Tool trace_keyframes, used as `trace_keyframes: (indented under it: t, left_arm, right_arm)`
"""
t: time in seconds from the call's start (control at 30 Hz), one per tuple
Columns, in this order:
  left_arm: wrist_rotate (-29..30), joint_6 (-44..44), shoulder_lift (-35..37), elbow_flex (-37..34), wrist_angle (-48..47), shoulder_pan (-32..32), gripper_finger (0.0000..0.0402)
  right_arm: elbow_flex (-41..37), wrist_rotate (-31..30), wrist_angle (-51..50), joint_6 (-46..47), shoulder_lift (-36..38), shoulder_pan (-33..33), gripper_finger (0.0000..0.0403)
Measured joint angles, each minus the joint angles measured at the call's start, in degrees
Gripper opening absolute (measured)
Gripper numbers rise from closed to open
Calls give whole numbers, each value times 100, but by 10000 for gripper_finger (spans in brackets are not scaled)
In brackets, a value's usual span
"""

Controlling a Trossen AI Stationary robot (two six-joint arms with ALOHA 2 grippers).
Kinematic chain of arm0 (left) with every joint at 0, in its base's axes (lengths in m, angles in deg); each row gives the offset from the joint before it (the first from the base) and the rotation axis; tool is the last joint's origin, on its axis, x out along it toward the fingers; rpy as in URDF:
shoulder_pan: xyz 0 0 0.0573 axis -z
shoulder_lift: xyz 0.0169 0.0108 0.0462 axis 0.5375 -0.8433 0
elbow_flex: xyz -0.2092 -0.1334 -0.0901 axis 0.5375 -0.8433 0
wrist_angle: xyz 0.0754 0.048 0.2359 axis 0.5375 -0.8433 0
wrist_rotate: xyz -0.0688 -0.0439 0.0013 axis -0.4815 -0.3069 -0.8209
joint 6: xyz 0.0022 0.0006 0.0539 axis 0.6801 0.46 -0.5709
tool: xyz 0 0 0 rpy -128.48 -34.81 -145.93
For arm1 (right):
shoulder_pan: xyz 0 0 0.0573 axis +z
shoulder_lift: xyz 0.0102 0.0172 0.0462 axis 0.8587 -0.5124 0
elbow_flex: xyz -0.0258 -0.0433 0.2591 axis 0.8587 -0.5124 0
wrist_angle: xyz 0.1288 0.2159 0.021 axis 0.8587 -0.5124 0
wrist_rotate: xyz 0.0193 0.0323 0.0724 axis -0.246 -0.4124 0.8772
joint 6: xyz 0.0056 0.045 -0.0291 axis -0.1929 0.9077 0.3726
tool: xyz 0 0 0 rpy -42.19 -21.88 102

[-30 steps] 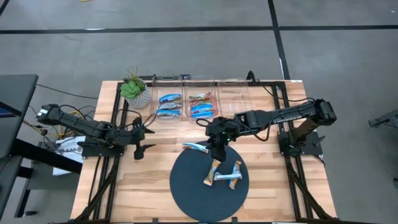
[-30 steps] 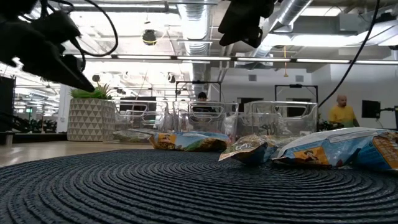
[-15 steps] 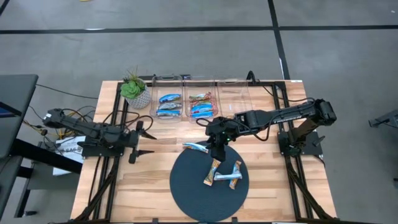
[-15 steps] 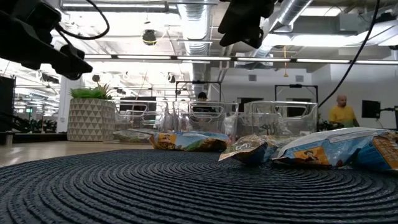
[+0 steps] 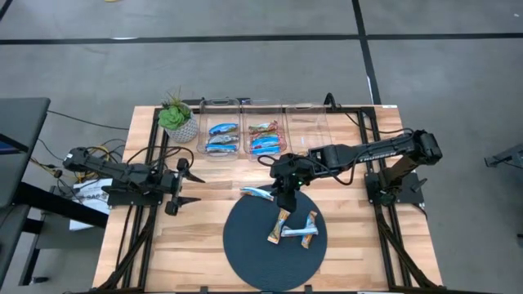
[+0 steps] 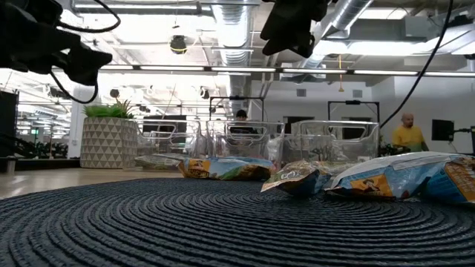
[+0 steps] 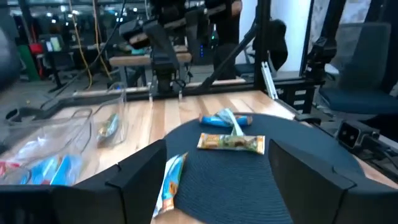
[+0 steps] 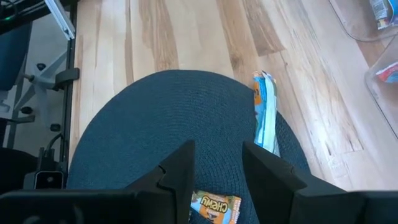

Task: Pick and place Granola Bars by type
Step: Put the yellow granola bar into the right transparent bin

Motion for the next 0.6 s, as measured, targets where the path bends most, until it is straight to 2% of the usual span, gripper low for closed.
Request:
trace_keyframes:
  t: [0.6]
  left_arm:
    - [-565, -362, 157, -4, -111, 0, 274]
  right_arm:
    - [-7, 7, -4, 7, -52, -11, 126]
